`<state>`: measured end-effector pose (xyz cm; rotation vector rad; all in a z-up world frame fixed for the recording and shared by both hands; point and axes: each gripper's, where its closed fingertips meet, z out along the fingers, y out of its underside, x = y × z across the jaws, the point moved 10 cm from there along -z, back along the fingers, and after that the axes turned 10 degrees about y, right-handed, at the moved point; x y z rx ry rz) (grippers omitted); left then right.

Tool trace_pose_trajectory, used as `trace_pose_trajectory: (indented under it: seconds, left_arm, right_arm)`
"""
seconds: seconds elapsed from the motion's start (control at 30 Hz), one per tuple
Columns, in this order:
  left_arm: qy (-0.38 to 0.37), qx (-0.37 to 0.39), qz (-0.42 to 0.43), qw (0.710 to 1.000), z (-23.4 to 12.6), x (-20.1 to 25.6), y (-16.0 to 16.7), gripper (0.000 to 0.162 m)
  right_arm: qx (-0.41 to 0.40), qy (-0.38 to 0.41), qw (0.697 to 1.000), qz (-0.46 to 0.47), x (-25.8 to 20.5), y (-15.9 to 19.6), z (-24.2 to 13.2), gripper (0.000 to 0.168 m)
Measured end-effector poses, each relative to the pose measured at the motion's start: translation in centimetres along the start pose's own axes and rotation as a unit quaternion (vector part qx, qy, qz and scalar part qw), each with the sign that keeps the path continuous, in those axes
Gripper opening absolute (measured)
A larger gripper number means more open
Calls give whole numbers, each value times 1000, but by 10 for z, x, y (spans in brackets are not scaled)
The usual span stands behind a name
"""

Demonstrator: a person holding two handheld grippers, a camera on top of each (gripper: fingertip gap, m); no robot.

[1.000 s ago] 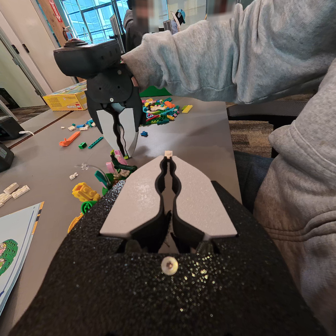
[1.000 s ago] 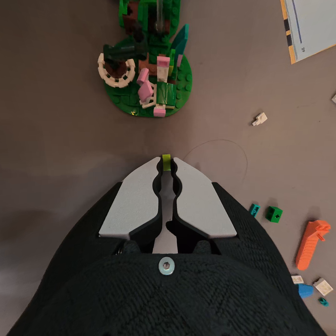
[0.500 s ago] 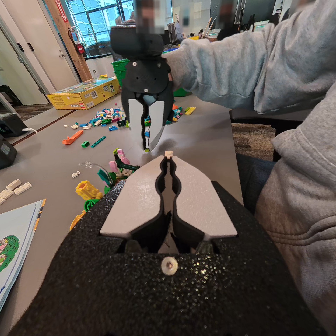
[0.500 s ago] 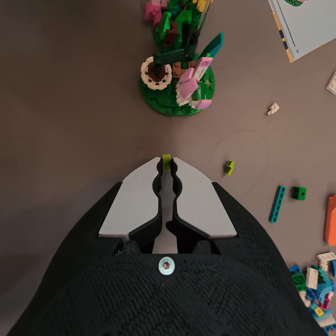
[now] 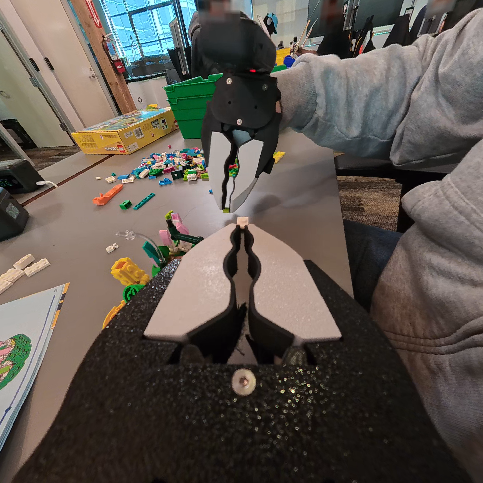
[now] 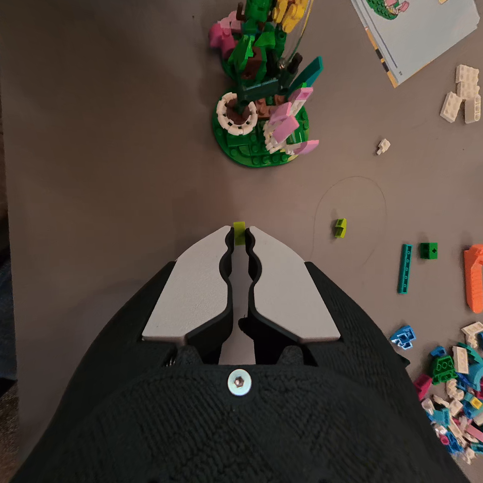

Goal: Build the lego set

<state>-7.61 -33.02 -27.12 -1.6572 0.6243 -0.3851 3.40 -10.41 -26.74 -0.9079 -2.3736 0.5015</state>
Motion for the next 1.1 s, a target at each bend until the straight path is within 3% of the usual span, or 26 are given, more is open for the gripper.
trace_pose_trajectory:
  seconds: [0.23,0.37,0.5,0.8,1.0,1.1]
  left_arm:
    - [0,-3,2,1000,1,0,1,2]
    - [1,-5,2,1000,1,-1,1,2]
    - [2,-5,3,1000,1,-1,1,2]
    - [3,-7,3,1000,2,-2,2,2]
    - [5,-9,4,1000,2,-2,2,2]
    - [10,-12,6,1000,3,-1,2,2]
  right_arm:
    - [-39,-10,999,-6,-3,7,5,7]
    - [-33,-18,999,15,-1,9,6,7]
    - [-28,-38,998,48,1,13,5,21]
    - [-22,-77,993,85,0,19,4,21]
    - [14,-123,988,91,-14,7,7,24]
    - [41,-81,994,53,-7,7,2,20]
